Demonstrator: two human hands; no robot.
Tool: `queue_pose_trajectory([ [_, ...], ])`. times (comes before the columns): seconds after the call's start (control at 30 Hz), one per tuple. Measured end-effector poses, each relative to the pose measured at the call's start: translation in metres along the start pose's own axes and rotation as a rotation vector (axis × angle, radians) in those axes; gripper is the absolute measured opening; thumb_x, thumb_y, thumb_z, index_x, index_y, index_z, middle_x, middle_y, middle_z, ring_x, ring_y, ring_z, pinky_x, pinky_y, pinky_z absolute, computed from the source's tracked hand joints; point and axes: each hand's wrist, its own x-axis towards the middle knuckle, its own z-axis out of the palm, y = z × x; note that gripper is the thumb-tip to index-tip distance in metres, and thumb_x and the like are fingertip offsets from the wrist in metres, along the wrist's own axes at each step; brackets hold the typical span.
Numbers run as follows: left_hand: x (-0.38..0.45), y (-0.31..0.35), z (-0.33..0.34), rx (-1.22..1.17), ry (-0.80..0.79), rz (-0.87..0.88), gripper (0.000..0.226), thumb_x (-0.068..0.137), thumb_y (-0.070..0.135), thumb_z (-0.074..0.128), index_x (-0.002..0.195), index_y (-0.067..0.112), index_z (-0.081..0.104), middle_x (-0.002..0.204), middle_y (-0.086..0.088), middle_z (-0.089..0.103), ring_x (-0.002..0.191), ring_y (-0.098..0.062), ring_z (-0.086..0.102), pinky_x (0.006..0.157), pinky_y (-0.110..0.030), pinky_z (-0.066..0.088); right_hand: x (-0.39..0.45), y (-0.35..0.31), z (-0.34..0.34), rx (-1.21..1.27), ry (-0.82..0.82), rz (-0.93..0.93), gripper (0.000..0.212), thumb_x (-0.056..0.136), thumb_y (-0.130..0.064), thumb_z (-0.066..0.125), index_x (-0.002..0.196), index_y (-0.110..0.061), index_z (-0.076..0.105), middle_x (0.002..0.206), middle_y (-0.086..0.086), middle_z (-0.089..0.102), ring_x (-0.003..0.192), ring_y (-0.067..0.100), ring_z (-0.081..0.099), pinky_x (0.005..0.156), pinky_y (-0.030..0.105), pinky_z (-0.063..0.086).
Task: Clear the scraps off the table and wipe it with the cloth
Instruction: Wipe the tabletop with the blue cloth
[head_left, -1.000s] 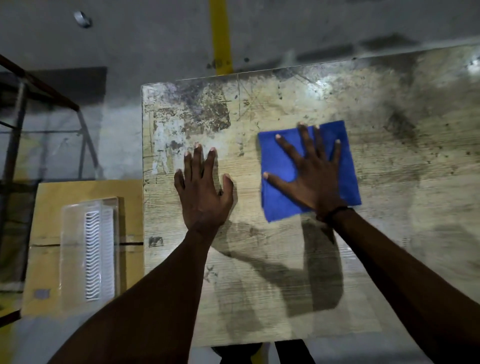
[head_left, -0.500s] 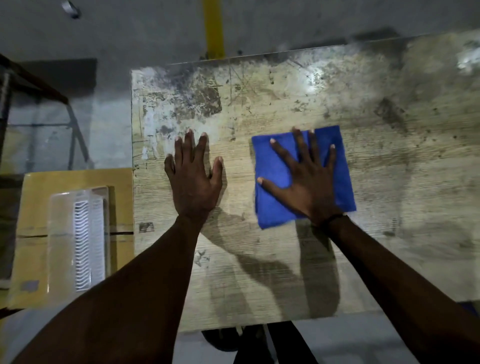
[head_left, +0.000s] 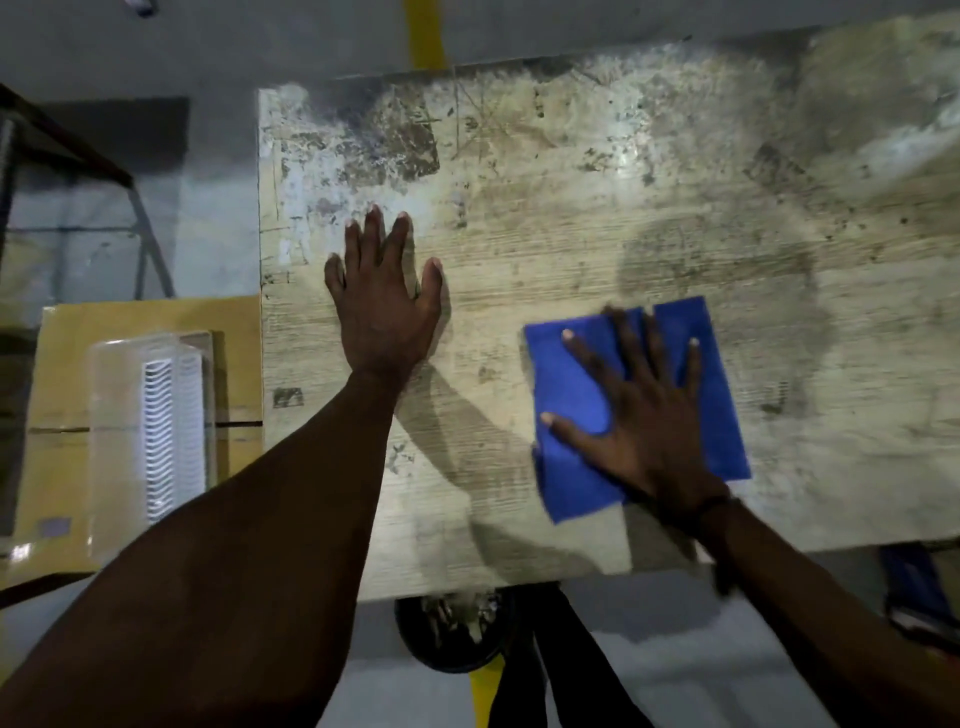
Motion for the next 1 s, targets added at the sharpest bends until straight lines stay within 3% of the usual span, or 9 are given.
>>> queue_pose_trajectory([
  [0.13, -0.002, -0.001, -0.002, -0.011, -0.026, 0.003, 0.065, 0.104, 0.054, 0.041, 0.162, 0.025, 0.037, 0.174, -0.004, 0.023, 0.162, -0.027, 0.015, 0.128, -0.054, 0.010, 0.053, -0.021, 0.007, 0.067, 0.042, 0.134, 0.092, 0.082, -0.096, 0.036, 0.161, -0.050, 0.023, 0.176, 0.002, 0.008, 0.162, 0.032, 0.003, 0.123, 0.071, 0.003],
  [0.3, -0.005, -0.007, -0.002, -0.008, -0.062, 0.039, 0.065, 0.107, 0.054, 0.037, 0.164, 0.023, 0.033, 0.175, -0.006, 0.018, 0.162, -0.029, 0.011, 0.129, -0.055, 0.007, 0.013, -0.081, 0.024, 0.044, 0.031, -0.107, 0.091, 0.085, -0.093, 0.036, 0.162, -0.046, 0.023, 0.175, 0.005, 0.010, 0.162, 0.032, 0.002, 0.122, 0.072, 0.003],
  [0.47, -0.038, -0.013, -0.008, 0.067, -0.053, 0.071, 0.060, 0.110, 0.048, 0.033, 0.165, 0.023, 0.031, 0.174, -0.008, 0.019, 0.162, -0.030, 0.014, 0.128, -0.055, 0.012, -0.058, -0.029, 0.013, 0.013, 0.033, -0.068, 0.089, 0.085, -0.093, 0.038, 0.161, -0.050, 0.024, 0.175, -0.001, 0.010, 0.162, 0.029, 0.002, 0.123, 0.069, 0.006],
  [0.57, -0.082, -0.012, -0.007, 0.069, -0.022, 0.050, 0.058, 0.111, 0.046, 0.028, 0.166, 0.024, 0.028, 0.175, -0.007, 0.018, 0.162, -0.030, 0.014, 0.128, -0.056, 0.014, -0.044, -0.001, 0.008, 0.003, 0.025, 0.088, 0.088, 0.085, -0.094, 0.035, 0.161, -0.053, 0.018, 0.176, -0.002, 0.006, 0.162, 0.029, 0.003, 0.123, 0.070, 0.004],
  [0.67, -0.120, -0.005, -0.005, 0.095, -0.017, 0.019, 0.059, 0.110, 0.043, 0.026, 0.166, 0.024, 0.027, 0.175, -0.007, 0.015, 0.162, -0.030, 0.013, 0.127, -0.056, 0.015, -0.007, -0.026, 0.015, 0.049, 0.090, 0.170, 0.088, 0.084, -0.094, 0.037, 0.160, -0.051, 0.025, 0.175, 0.002, 0.014, 0.161, 0.032, 0.009, 0.123, 0.071, 0.003],
  [0.83, -0.174, 0.005, -0.001, 0.122, -0.029, -0.026, 0.061, 0.109, 0.043, 0.026, 0.167, 0.024, 0.024, 0.176, -0.008, 0.012, 0.162, -0.030, 0.012, 0.127, -0.057, 0.013, -0.031, -0.073, 0.029, 0.021, 0.101, -0.049, 0.085, 0.088, -0.089, 0.036, 0.161, -0.045, 0.029, 0.174, 0.004, 0.018, 0.162, 0.031, 0.010, 0.122, 0.070, 0.006],
  [0.9, -0.188, 0.011, 0.000, 0.137, -0.032, -0.033, 0.061, 0.109, 0.042, 0.026, 0.167, 0.023, 0.022, 0.176, -0.009, 0.012, 0.162, -0.031, 0.011, 0.127, -0.059, 0.013, -0.071, -0.054, 0.025, 0.017, 0.078, -0.065, 0.086, 0.088, -0.090, 0.036, 0.162, -0.048, 0.025, 0.175, 0.000, 0.014, 0.162, 0.028, 0.005, 0.123, 0.069, 0.005],
  [1.0, -0.206, 0.026, 0.004, 0.141, -0.040, -0.073, 0.063, 0.109, 0.042, 0.025, 0.168, 0.022, 0.017, 0.176, -0.010, 0.008, 0.163, -0.032, 0.008, 0.127, -0.059, 0.011, -0.110, 0.014, 0.015, -0.038, 0.078, 0.067, 0.086, 0.087, -0.092, 0.032, 0.161, -0.049, 0.024, 0.175, -0.001, 0.013, 0.162, 0.028, 0.006, 0.123, 0.068, 0.011],
])
